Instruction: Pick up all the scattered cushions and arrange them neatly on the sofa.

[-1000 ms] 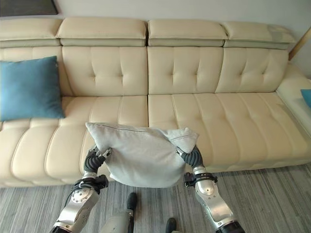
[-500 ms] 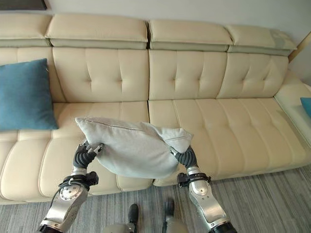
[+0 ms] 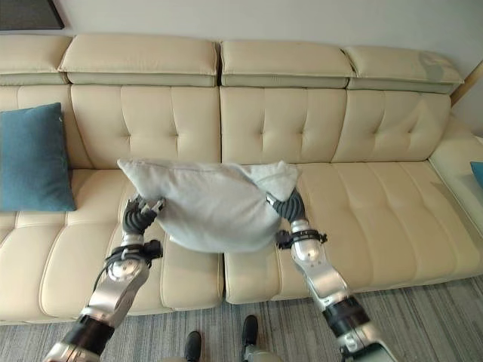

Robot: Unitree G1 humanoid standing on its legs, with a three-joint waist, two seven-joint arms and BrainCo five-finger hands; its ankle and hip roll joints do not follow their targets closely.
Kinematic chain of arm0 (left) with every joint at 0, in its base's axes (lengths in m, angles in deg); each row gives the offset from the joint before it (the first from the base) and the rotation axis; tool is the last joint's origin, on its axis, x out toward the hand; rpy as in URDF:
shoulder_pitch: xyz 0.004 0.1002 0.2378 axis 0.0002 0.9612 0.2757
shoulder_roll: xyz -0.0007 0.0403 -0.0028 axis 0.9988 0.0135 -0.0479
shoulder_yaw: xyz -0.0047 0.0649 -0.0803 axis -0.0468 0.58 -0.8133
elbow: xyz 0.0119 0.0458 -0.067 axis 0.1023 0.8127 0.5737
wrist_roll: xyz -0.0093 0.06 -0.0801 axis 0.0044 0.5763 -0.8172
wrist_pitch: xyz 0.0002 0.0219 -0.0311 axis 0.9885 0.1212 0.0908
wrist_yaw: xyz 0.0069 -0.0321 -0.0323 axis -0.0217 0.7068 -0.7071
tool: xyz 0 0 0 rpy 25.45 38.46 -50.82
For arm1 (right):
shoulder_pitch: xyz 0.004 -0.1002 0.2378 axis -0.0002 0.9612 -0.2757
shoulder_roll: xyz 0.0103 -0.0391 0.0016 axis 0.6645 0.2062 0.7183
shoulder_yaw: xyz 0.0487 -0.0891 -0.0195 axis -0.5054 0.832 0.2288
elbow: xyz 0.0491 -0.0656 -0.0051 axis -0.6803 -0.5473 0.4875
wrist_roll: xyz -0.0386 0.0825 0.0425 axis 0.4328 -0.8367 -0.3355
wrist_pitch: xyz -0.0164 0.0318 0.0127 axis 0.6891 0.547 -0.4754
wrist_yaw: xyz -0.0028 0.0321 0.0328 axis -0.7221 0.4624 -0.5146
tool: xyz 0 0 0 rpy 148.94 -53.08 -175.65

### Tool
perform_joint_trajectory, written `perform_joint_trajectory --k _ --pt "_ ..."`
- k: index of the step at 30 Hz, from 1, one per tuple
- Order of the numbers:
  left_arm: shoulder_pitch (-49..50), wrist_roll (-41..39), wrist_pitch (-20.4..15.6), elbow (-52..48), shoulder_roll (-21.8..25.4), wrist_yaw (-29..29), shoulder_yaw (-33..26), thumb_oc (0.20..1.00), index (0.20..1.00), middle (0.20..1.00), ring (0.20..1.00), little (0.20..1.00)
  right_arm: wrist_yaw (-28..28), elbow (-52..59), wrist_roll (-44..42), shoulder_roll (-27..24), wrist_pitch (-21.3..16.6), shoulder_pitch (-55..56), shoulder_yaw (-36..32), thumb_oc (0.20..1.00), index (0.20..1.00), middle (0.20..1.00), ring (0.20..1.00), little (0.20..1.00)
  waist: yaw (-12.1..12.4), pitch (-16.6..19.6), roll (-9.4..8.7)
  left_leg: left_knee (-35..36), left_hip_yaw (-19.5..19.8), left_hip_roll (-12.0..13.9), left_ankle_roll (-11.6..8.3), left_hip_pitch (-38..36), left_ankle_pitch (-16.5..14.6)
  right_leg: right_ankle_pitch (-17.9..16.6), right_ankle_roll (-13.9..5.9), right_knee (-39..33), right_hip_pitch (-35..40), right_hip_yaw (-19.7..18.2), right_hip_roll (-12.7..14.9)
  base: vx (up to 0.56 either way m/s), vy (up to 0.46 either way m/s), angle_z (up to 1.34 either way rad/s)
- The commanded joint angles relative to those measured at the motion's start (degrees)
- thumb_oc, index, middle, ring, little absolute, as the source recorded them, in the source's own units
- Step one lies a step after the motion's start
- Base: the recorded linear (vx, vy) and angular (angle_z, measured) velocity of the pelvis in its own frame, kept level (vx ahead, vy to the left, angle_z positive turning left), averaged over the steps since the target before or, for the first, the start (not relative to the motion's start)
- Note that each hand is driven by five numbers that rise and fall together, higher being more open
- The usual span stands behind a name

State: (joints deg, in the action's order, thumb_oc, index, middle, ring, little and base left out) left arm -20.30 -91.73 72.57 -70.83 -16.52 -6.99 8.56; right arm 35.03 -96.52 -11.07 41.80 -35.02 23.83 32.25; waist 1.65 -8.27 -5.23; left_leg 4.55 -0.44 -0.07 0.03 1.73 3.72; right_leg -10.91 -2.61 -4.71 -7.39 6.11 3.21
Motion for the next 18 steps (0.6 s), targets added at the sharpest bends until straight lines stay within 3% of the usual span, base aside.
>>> perform_joint_trajectory --k 1,10,14,15,16,17,18 --pt "-16.20 4.20 -4.95 3.68 3.79 -2.07 5.08 0.200 0.200 0.200 0.200 0.200 -1.80 -1.06 -1.24 2.92 -4.64 -12.84 3.67 0.200 0.200 0.200 0.200 0.200 0.69 1.51 -0.08 0.45 0.67 1.66 -1.90 1.75 -4.18 12.14 -4.50 4.29 2.98 -0.57 2.64 -0.13 -0.011 0.03" --pt "-33.96 4.36 -4.30 19.07 8.63 -3.87 10.33 0.200 0.200 0.200 0.200 0.200 -4.68 -15.52 -4.11 1.58 -4.59 -29.43 7.38 0.200 0.200 0.200 0.200 0.200 0.46 -2.98 -0.71 -1.31 1.20 1.71 -2.40 11.24 -1.62 10.52 -4.22 6.29 -5.65 -1.08 2.27 -0.08 0.006 0.06" --pt "-45.83 8.46 -2.76 34.76 10.58 -3.92 16.73 0.200 0.200 0.200 0.200 0.200 -5.76 -30.68 -6.38 3.66 -5.61 -38.29 10.03 0.200 0.200 0.200 0.200 0.200 0.41 -4.50 -0.90 -1.58 1.31 1.79 -2.83 14.49 -0.76 9.55 -4.40 6.27 -8.64 -1.08 2.33 -0.05 0.000 0.03" --pt "-48.59 9.52 -2.54 38.38 11.06 -3.75 18.44 0.385 0.385 0.385 0.385 0.385 -6.36 -34.49 -5.73 3.18 -5.53 -40.66 11.05 0.200 0.200 0.200 0.200 0.200 0.42 -4.79 -0.87 -1.44 1.38 1.87 -2.91 15.06 -0.43 9.14 -4.54 6.00 -9.18 -0.92 2.36 -0.05 0.003 0.05" --pt "-50.95 10.35 -2.20 41.27 11.65 -3.51 19.72 0.840 0.840 0.840 0.840 0.840 -6.56 -37.53 -4.67 2.70 -5.00 -42.62 12.07 0.583 0.583 0.583 0.583 0.583 0.40 -4.94 -0.93 -1.29 1.54 1.90 -2.96 15.75 0.04 8.67 -4.67 5.68 -9.73 -0.86 2.44 -0.05 -0.001 0.05" --pt "-53.18 11.25 -1.74 44.04 12.35 -2.99 21.34 1.000 1.000 1.000 1.000 1.000 -6.10 -41.08 -4.01 1.71 -4.19 -44.48 13.41 1.000 1.000 1.000 1.000 1.000 0.46 -5.12 -0.90 -1.08 1.59 1.94 -3.07 15.98 0.27 8.45 -4.76 5.42 -9.98 -0.81 2.36 -0.03 0.003 0.03" --pt "-54.81 11.68 -1.38 46.08 12.98 -2.51 22.38 1.000 1.000 1.000 1.000 1.000 -6.08 -43.73 -3.49 0.88 -3.27 -46.36 14.28 1.000 1.000 1.000 1.000 1.000 0.46 -5.09 -0.85 -0.76 1.63 1.97 -3.22 16.29 0.62 8.14 -4.83 4.94 -10.20 -0.77 2.36 0.00 0.000 0.00"
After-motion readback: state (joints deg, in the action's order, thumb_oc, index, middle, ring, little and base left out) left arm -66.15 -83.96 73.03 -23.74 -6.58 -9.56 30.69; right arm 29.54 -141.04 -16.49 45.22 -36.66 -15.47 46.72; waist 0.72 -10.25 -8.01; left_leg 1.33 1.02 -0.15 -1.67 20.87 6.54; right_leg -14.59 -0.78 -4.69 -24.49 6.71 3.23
